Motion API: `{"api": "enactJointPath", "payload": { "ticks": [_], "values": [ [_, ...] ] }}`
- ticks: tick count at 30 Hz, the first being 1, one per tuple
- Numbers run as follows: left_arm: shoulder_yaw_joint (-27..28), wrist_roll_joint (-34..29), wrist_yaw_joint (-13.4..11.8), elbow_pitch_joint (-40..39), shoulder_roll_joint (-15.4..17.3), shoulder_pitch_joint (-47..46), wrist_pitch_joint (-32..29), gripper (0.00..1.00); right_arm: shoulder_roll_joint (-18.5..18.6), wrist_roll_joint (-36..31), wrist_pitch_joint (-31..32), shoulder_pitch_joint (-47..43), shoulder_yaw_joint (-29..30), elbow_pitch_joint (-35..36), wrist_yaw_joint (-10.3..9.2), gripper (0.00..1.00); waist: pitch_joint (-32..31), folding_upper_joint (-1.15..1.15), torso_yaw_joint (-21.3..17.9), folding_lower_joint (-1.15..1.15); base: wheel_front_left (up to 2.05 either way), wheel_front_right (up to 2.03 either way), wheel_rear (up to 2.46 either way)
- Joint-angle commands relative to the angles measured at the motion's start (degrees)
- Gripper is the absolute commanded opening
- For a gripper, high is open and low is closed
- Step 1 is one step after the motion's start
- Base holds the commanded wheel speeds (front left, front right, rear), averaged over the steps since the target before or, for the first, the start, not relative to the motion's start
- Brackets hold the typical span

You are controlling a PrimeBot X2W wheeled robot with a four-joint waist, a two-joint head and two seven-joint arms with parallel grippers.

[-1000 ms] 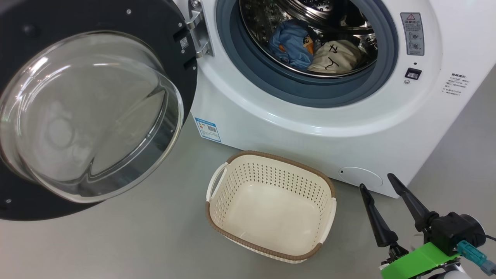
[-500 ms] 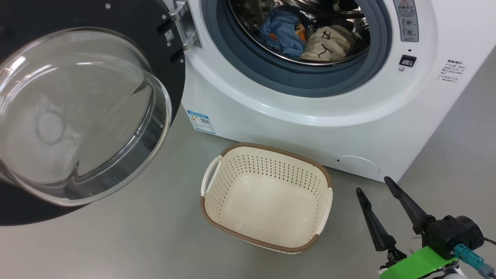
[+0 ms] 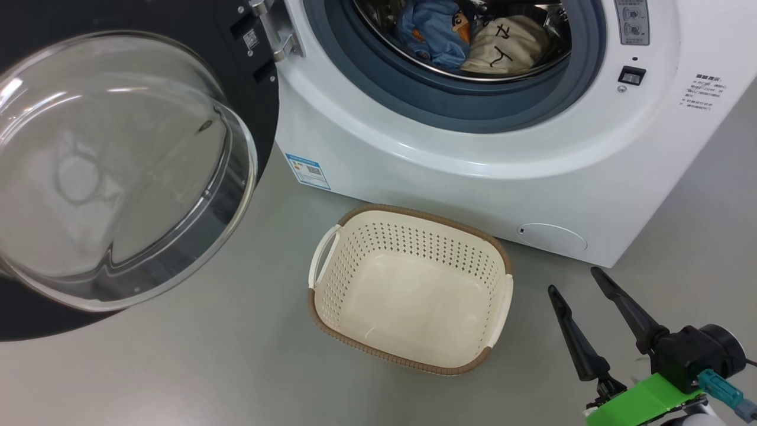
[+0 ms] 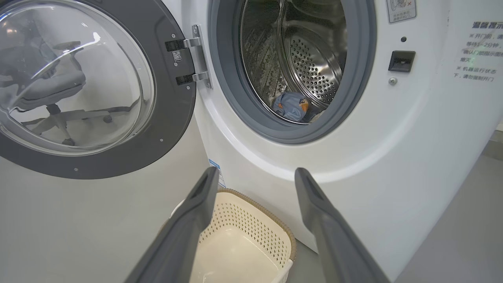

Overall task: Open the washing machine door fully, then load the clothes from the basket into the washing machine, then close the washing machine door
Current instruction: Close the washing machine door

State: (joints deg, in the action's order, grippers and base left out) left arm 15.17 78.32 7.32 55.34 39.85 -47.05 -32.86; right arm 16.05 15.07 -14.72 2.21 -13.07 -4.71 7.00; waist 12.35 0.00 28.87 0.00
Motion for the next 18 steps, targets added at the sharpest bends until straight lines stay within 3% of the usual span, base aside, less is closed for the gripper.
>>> {"api": "enactJointPath", "payload": {
  "ticks": [1, 18],
  "values": [
    [0.73, -0.03, 0.15, -0.8, 3.85, -1.3, -1.23, 0.0, 0.75, -0.42, -0.28, 1.56, -1.35, 1.56, 0.48, 1.0, 0.19, 0.0, -0.07, 0.0, 0.0, 0.0, 0.0],
    [-2.82, -0.86, 0.16, -3.26, 3.21, 1.1, -6.9, 0.0, 0.49, -0.54, -0.28, 2.14, -0.43, 1.4, 0.48, 1.0, -0.23, 0.0, -0.4, 0.0, 0.0, 0.0, 0.0]
  ]
}}
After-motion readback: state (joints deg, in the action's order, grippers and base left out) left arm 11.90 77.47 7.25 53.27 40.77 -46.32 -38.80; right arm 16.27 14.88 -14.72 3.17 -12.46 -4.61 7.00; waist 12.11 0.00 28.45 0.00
